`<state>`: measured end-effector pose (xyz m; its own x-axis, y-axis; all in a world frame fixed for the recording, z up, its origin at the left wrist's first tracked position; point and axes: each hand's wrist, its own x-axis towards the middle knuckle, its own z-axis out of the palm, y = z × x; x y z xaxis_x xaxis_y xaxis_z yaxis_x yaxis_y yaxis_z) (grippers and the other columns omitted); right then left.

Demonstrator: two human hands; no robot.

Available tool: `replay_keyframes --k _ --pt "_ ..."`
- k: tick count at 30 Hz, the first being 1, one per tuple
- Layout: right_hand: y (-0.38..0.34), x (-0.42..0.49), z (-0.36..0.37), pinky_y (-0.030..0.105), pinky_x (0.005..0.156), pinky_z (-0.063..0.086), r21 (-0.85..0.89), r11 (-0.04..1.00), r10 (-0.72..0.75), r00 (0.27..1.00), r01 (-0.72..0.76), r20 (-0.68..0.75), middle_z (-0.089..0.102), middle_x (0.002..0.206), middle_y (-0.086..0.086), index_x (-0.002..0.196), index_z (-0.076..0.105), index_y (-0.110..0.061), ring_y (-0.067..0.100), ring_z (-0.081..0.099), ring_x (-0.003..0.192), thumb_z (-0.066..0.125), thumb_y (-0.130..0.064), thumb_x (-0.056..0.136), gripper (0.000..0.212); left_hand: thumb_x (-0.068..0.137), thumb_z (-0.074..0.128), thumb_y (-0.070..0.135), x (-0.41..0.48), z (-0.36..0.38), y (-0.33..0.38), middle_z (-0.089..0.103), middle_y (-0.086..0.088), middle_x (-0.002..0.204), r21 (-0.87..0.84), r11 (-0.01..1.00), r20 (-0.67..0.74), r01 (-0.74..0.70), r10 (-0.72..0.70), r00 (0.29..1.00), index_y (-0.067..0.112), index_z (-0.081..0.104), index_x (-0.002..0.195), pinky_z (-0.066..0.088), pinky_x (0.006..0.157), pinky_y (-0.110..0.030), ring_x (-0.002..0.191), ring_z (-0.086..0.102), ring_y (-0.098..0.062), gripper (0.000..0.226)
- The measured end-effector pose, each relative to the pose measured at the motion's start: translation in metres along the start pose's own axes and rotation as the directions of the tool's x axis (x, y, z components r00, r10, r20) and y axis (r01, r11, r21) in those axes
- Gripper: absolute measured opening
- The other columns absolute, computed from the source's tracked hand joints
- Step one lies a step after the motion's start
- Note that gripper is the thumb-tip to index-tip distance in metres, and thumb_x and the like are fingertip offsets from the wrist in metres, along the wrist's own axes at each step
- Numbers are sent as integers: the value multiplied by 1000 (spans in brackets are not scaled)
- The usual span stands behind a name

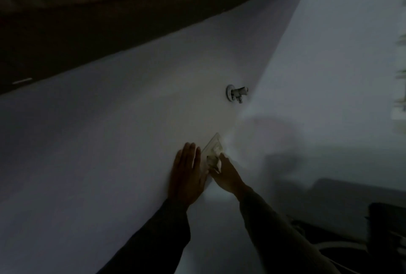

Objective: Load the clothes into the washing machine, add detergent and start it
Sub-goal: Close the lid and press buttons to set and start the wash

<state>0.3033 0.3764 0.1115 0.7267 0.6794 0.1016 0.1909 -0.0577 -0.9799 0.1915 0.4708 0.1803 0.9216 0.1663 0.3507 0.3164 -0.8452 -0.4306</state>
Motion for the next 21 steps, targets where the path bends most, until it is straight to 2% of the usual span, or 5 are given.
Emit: replay_keyframes --k 4,7,15,19,21 --pt "16 -27 -6 43 114 34 -157 983 86 992 -100 -89 24 159 5 155 13 -15 30 25 146 61 -55 88 91 93 20 57 -5 -7 5 36 -21 153 -20 999 49 38 -37 998 3 37 147 22 119 -49 143 31 -35 78" --pt "31 -46 -16 43 120 16 -248 956 128 983 -157 -128 6 165 5 156 2 -14 26 2 151 54 -56 92 93 92 17 59 -13 -16 13 32 -19 155 -12 1000 49 24 -24 999 6 34 149 18 118 -51 145 26 -36 79" --pt "43 -122 -59 42 122 18 -443 882 84 978 -162 -191 13 163 9 155 9 -8 24 5 151 49 -50 97 82 96 20 55 -44 -38 64 30 -20 155 -118 992 -21 -38 36 999 5 31 150 20 119 -52 146 25 -35 74" --pt "43 -166 -76 43 121 20 -536 819 90 969 -204 -232 14 163 9 155 11 -7 24 4 151 49 -48 97 80 99 21 58 -63 -55 108 10 -13 162 -208 978 -29 -18 12 1000 13 10 156 3 119 -43 150 2 -27 74" --pt "43 -191 -86 44 121 19 -576 788 92 967 -216 -237 13 163 9 155 12 -7 24 4 151 50 -46 97 80 99 23 56 -75 -64 132 13 -12 162 -232 972 -39 -29 21 999 12 14 156 1 121 -42 150 3 -27 73"
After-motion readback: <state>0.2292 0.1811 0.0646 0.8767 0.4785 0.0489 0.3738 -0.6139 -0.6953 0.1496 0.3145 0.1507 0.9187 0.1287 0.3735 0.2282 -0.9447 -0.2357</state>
